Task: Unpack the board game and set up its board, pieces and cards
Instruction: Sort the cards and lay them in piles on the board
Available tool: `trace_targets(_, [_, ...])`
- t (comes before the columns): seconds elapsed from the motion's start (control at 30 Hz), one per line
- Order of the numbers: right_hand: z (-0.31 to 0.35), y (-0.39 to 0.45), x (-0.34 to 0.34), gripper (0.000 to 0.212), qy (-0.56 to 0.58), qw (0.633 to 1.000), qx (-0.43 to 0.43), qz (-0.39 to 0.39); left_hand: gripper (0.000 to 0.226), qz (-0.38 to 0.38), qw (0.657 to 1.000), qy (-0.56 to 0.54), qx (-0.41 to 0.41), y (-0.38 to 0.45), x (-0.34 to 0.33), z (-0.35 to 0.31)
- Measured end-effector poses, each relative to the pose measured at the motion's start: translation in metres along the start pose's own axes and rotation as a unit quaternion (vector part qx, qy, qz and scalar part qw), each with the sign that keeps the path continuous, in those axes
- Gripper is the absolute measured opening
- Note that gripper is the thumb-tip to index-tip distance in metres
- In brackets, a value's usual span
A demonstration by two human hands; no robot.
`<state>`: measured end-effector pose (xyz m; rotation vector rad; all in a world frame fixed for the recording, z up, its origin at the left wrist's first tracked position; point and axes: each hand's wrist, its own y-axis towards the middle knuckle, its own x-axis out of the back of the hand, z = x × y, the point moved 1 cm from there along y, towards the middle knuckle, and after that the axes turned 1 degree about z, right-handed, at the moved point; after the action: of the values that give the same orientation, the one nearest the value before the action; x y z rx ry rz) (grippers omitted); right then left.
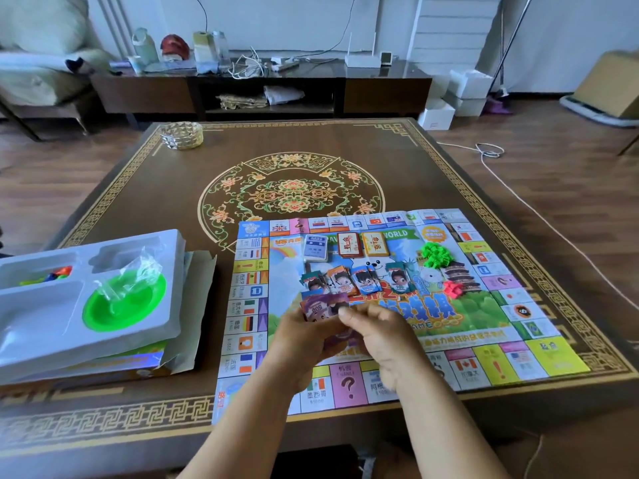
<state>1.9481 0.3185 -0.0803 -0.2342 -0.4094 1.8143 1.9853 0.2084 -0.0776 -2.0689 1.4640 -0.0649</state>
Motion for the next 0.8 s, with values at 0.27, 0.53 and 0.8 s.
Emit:
trace_targets(0.27, [0.000,-0.002,0.013,0.011,0.036,0.997,0.002,-0.070,0.012,0.017,1.000,-0.019,0.002,-0.005,-0.005,-0.002])
trace_targets(0.53, [-0.005,-0.004,0.015,0.007,0.065,0.996,-0.017,-0.064,0.011,-0.010,1.000,0.000,-0.018,-0.007,-0.012,0.000])
trace_targets(0.8, [-0.013,0.004,0.015,0.011,0.078,0.992,-0.050,-0.087,0.007,0.051,0.998,-0.036,0.022,-0.006,-0.003,0.002])
